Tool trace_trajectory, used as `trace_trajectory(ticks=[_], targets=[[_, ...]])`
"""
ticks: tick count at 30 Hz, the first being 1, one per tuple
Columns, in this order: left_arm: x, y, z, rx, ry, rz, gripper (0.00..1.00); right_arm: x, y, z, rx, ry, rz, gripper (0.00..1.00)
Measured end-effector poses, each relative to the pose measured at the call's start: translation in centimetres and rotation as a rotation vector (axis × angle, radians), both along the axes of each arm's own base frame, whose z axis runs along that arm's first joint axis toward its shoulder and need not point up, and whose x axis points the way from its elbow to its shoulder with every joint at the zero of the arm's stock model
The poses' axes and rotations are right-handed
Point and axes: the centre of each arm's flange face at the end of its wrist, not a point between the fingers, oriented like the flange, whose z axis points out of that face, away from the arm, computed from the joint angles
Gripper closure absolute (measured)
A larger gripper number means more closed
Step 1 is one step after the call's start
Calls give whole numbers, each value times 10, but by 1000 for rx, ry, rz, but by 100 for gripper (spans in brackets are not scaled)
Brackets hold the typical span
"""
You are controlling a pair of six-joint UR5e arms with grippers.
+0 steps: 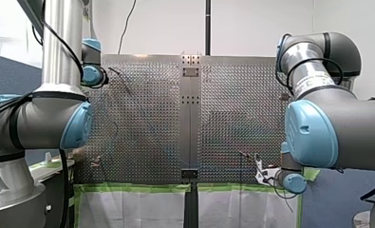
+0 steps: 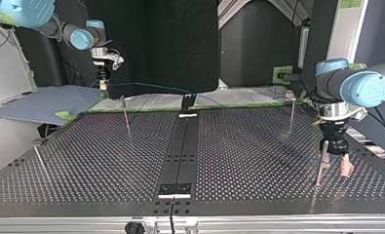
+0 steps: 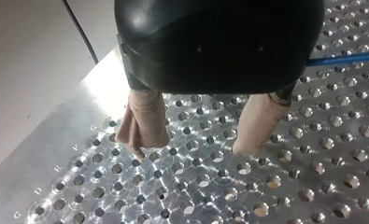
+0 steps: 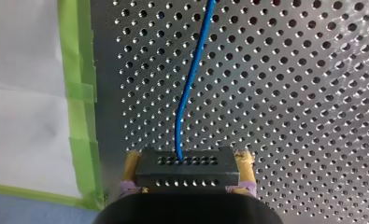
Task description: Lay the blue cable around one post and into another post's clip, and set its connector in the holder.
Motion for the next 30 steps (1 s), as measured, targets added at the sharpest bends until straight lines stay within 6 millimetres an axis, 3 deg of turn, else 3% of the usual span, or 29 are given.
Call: trace_trajectory(ticks=[7, 30], targets=[[0, -1, 0, -4, 0, -2, 0, -5, -14, 5, 1, -1, 42, 100], [-3, -5, -4, -80, 20, 2, 0, -26, -21, 16, 16, -8, 85, 100]])
